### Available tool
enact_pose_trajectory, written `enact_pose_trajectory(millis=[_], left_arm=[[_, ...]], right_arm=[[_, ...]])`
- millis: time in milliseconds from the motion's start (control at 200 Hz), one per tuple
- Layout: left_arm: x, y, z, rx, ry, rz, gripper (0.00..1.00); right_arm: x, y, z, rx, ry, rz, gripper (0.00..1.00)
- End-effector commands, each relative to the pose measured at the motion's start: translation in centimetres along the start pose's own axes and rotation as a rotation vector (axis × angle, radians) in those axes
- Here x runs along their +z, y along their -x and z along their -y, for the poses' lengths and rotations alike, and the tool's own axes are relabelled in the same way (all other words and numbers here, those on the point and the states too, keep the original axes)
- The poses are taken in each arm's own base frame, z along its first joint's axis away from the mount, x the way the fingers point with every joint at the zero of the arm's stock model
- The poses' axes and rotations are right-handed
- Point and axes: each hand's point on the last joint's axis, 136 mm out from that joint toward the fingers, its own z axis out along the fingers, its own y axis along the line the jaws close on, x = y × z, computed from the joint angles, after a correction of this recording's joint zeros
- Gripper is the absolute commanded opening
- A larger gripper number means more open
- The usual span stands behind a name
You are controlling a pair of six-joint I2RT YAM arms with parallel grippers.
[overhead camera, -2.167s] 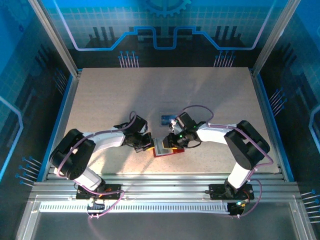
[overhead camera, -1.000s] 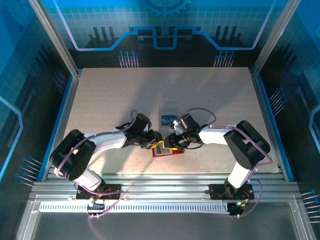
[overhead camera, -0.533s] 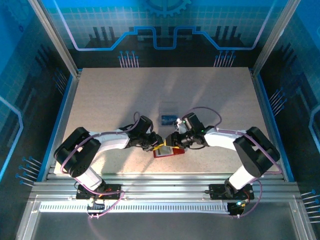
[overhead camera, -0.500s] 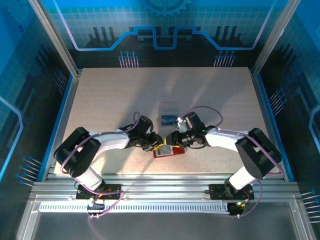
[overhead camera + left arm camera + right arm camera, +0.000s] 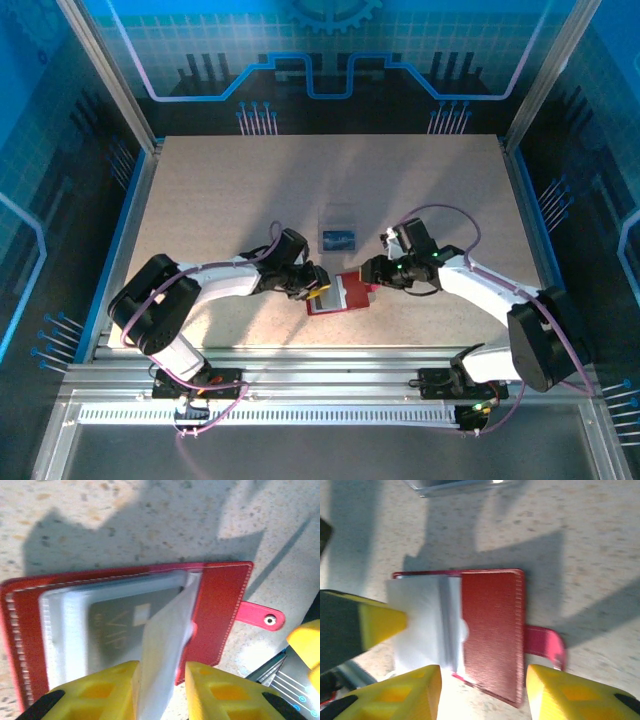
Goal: Take the credit cards out of the card holder
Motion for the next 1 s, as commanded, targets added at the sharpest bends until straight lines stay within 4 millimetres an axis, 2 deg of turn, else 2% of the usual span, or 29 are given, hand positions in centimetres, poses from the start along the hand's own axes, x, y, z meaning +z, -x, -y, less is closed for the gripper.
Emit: enact_pose_trajectory(millis=[0,135,390,430,590,720,996], left_arm=[[-0.1,-0.7,1.7,0.044,-0.021,-0.038,0.30],[0.3,-0.9,2.6,0.061,-0.026,-0.048,0.31],[0.6,-0.9,4.3,0.092,-0.035,-0.059,0.33],[0.6,-0.9,4.5,0.097,-0.035,-0.059,0.33],[0.8,-0.9,4.7,0.100,-0.031,-0.062,0.37],[1.1,-1.0,4.9,0.104,-0.031,-0.069,0.39],[1.9,-1.2,5.4,0.115,-0.032,-0.087,0.46]], right_arm=[[-1.5,-0.1,2.4,-0.025,-0.128,0.002,0.49],[-1.5,0.2,3.0,-0.033,-0.142,-0.002,0.49],[0.8,0.2,2.3,-0.019,-0.056,-0.078,0.39],[1.0,0.2,2.2,-0.021,-0.047,-0.081,0.36],[1.2,0.1,1.8,-0.024,-0.019,-0.083,0.12],[1.1,-0.3,1.7,-0.013,-0.003,-0.086,0.03],[0.9,-1.4,1.3,0.012,0.028,-0.090,0.00]])
